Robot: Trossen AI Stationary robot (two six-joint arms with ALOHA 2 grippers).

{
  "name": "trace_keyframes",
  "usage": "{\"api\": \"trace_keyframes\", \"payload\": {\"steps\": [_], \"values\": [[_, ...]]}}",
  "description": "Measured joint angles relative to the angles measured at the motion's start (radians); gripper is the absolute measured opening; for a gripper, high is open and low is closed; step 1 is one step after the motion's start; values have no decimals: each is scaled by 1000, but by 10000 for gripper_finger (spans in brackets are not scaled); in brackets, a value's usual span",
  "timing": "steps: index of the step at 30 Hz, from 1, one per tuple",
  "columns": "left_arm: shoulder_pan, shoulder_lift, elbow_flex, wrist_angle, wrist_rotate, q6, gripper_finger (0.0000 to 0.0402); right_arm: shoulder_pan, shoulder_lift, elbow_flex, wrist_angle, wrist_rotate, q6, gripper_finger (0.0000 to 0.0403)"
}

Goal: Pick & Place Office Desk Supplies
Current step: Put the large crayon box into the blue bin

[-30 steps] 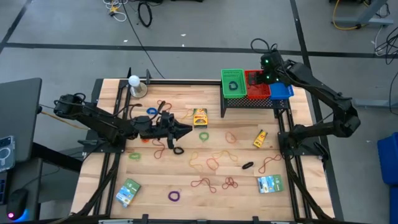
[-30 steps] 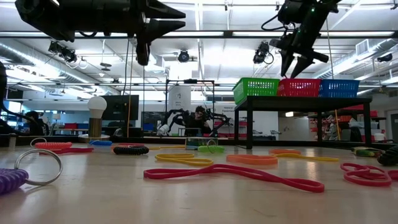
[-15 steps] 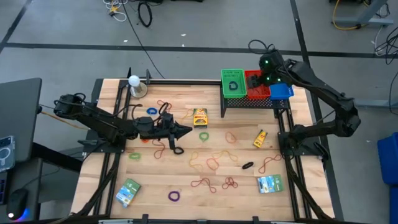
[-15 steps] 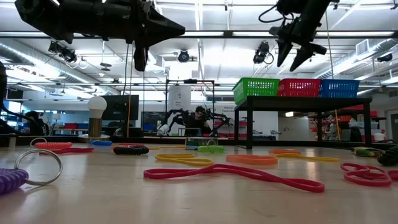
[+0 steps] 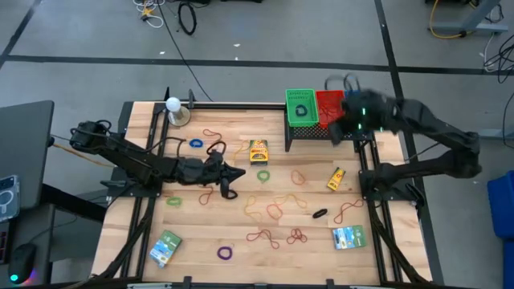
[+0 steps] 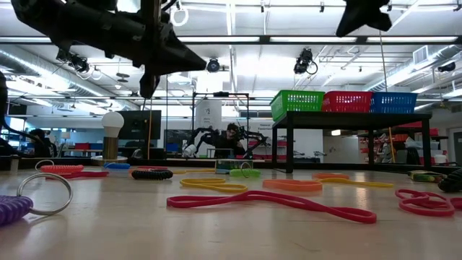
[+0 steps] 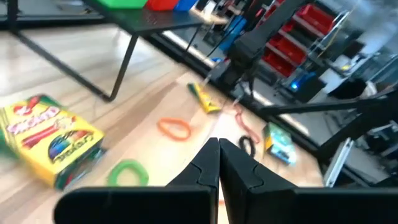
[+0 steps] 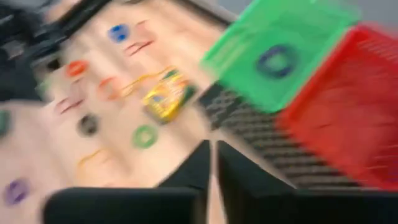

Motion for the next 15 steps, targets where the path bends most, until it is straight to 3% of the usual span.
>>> {"api": "trace_keyframes", "payload": {"steps": [9,15], "values": [[-5,0,0,-40,-4,-4,7,474,-51,-302,162,74,314,8],[-5,0,0,-49,0,-3,7,723,-7,-401,301,73,460,10]]}}
